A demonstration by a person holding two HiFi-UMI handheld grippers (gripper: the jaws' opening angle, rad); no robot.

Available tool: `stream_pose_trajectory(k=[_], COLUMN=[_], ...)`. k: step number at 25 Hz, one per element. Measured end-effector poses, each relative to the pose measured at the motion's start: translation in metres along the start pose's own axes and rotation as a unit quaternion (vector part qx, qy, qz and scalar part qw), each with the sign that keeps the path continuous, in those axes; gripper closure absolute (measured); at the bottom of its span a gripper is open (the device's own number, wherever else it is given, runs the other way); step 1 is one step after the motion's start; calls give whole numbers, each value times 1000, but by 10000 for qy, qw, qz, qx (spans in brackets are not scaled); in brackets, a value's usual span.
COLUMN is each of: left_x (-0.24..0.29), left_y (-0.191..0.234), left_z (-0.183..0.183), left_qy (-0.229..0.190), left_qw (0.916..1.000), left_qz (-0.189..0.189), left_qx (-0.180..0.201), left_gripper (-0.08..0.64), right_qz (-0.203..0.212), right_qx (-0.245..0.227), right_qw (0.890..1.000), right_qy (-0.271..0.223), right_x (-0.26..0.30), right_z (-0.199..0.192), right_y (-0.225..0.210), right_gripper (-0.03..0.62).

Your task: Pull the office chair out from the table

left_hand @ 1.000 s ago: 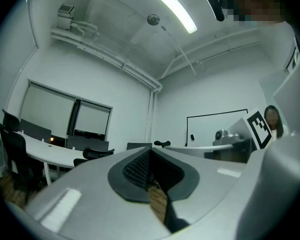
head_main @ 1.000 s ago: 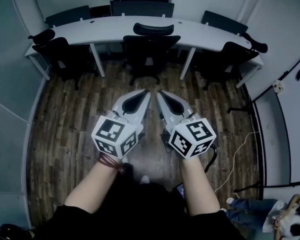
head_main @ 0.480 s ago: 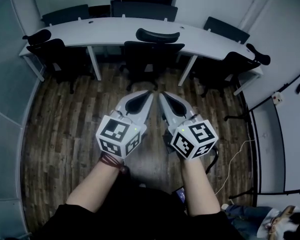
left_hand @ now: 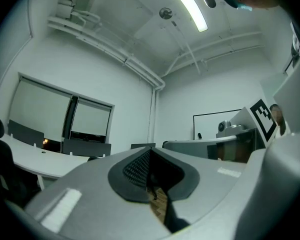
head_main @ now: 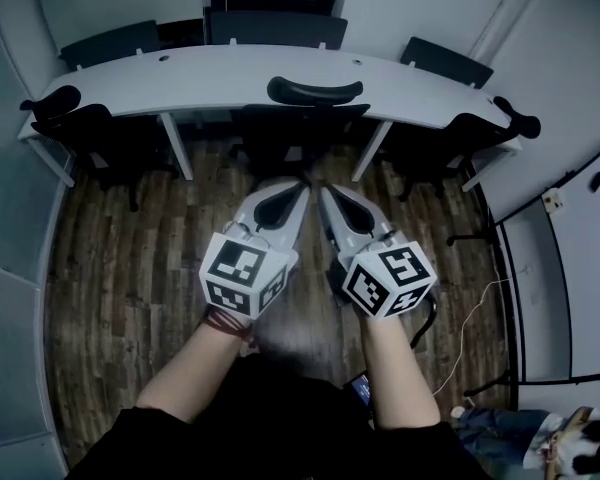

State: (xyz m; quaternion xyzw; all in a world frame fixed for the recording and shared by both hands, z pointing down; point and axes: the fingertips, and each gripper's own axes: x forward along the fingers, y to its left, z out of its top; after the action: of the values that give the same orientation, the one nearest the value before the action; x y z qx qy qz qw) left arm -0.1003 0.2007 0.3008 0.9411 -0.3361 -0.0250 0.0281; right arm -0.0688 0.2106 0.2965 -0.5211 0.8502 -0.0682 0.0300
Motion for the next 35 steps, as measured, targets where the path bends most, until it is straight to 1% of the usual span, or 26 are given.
stream_pose_trajectory(k=[4,7,12,19,22,26,32,35], left_x=[17,25,34,35,35,46,76,103], left_y=[29,49,76,106,115,123,135,146], left_z=[1,0,-2,-6,-4,-2,-2,-4], left_qy=[60,95,108,152,130,115,145,162], left_qw=[9998,9996,9996,9997,9997,9999,9998,9998], left_qz=[-180,-243,-251,-208,-186,-116,-127,-114], left_qx=[85,99,66,17,14,30,85,86], left_gripper=[557,557,557,557,557,557,557,557], right_qz=[-110,-195,-283,-341,-318,-237,-134,-96], right_qx=[39,40,23,-110,-132,-67,-22,-47], right_qw=[9999,9998,9996,9993,9993,9996,9998,9998], right_qy=[19,52,71,140,117,108,135,145], right_x=[35,53,75,105,110,117,142,159], right_z=[0,0,-2,-8,-6,-2,3,5], right_y=[-7,-13,-20,-17,-18,-30,-53,-75], right_gripper=[591,591,591,592,592,592,592,592])
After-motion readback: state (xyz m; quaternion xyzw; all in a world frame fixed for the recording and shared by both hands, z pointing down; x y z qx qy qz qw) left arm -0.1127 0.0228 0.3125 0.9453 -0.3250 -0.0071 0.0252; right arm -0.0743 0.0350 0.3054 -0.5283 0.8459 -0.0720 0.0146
